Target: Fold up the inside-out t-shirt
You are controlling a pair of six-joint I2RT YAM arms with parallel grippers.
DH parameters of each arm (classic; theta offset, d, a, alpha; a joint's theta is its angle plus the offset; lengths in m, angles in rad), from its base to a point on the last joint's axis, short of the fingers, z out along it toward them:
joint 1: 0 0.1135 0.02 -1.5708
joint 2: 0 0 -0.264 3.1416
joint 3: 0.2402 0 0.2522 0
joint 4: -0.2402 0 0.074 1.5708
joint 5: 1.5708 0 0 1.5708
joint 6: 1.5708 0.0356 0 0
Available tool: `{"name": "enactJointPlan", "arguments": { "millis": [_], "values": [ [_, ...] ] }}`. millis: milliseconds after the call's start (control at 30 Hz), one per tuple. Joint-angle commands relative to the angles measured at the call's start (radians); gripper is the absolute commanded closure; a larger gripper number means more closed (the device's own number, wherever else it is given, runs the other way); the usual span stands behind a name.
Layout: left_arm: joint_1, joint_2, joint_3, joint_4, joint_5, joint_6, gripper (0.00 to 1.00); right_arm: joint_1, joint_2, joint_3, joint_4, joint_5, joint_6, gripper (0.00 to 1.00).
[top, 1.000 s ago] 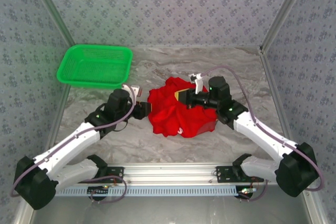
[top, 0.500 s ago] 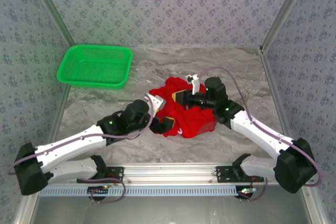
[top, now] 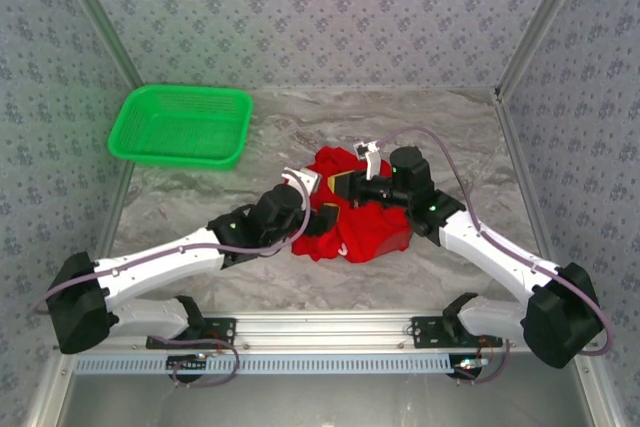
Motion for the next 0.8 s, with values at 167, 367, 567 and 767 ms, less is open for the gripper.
{"name": "enactJointPlan", "arguments": {
  "millis": [167,367,567,767],
  "values": [
    [0.055,0.025,0.037,-0.087,-0.069,-0.062,0.48,0.004,-0.039,-0.013,0.017,0.025,0.012,1.0],
    [0.083,0.029,0.047,-0.175,-0.026,-0.051,0.69,0.006,-0.052,-0.012,0.037,0.068,0.011,1.0],
    [0.155,-0.09,-0.051,-0.06,0.277,0.005,0.94,0.035,-0.073,0.026,-0.128,0.296,-0.038,1.0],
    [0.279,-0.28,-0.225,0.34,0.855,-0.044,0.98,0.056,-0.025,0.08,-0.25,0.375,-0.086,1.0]
  ]
}}
